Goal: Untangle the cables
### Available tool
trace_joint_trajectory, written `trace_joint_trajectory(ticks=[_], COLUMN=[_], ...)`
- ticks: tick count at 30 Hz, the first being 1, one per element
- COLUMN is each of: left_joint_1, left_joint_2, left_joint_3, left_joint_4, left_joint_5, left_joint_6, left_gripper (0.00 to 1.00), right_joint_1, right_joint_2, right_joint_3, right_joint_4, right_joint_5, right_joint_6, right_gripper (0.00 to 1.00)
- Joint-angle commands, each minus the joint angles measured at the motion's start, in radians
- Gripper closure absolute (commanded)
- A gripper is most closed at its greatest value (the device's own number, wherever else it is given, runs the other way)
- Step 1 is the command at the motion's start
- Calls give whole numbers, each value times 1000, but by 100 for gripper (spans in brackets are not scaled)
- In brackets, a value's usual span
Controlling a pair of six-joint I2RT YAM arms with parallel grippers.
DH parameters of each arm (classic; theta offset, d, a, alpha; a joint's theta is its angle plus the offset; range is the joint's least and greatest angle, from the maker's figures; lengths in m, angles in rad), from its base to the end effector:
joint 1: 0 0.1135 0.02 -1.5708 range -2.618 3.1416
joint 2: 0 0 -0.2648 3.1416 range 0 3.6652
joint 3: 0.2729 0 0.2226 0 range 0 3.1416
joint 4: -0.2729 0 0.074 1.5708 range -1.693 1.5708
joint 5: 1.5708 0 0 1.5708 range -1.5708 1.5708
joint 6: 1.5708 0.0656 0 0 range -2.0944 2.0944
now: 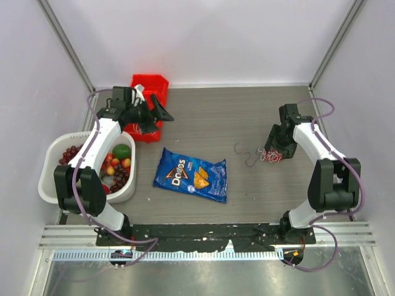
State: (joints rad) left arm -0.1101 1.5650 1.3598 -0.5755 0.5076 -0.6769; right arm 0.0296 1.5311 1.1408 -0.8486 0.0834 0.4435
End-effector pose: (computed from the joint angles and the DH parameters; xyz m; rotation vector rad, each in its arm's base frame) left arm 0.3283 -0.0684 0.3009 -0.4264 2.4026 -0.9690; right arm 0.2760 0.0027 0.2203 0.5944 2.7359 -0.0037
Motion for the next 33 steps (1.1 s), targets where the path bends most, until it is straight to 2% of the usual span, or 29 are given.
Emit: trace_joint_trajectory(ticks=[1, 4, 7, 10, 11, 12, 13, 14, 17, 20, 23, 25, 27, 28, 29, 30, 31, 32, 33], left_joint_1=[-55, -109, -186, -253, -272, -293, -315, -333, -394, -471, -531, -562, -589, -599, -608, -614, -616, -616, -612], left_joint_2=[-86, -99, -71, -42, -28, -16, -2, 15, 64, 110, 183, 260, 343, 383, 427, 463, 495, 512, 515], left_joint_3=[-11, -21, -5, 27, 38, 51, 68, 87, 142, 179, 214, 260, 318, 356, 390, 435, 468, 502, 515], left_joint_4=[91, 126, 134, 152, 158, 169, 174, 174, 177, 235, 293, 260, 220, 183, 154, 114, 68, 27, -3], left_joint_5=[126, 147, 160, 174, 170, 174, 172, 172, 152, 134, 115, 60, -7, -52, -82, -90, -87, -84, -77], left_joint_6=[5, -19, -56, -117, -134, -157, -173, -190, -231, -297, -345, -349, -354, -360, -363, -374, -381, -392, -398], left_gripper=[14, 17, 27, 31, 29, 26, 23, 23, 23, 29, 30, 26, 24, 25, 30, 37, 43, 48, 48], right_joint_1=[12, 21, 33, 39, 43, 44, 44, 44, 44, 44, 44, 44, 46, 43, 43, 44, 49, 58, 67], right_joint_2=[112, 150, 144, 143, 141, 138, 123, 113, 31, -75, -144, -158, -141, -125, -115, -97, -83, -42, -22], right_joint_3=[-13, -19, -23, -36, -45, -50, -64, -70, -96, -110, -131, -131, -121, -116, -109, -107, -108, -95, -86], right_joint_4=[75, 100, 128, 175, 193, 198, 215, 221, 241, 240, 241, 224, 212, 207, 210, 232, 261, 282, 283], right_joint_5=[-42, -63, -114, -198, -218, -217, -215, -214, -217, -197, -172, -165, -171, -169, -169, -203, -291, -322, -355], right_joint_6=[-101, -85, -72, -88, -95, -97, -97, -98, -104, -118, -80, -33, -9, 3, 6, -3, -15, -28, -29], right_gripper=[36, 41, 51, 72, 81, 85, 95, 99, 99, 99, 99, 99, 88, 65, 53, 36, 28, 25, 25])
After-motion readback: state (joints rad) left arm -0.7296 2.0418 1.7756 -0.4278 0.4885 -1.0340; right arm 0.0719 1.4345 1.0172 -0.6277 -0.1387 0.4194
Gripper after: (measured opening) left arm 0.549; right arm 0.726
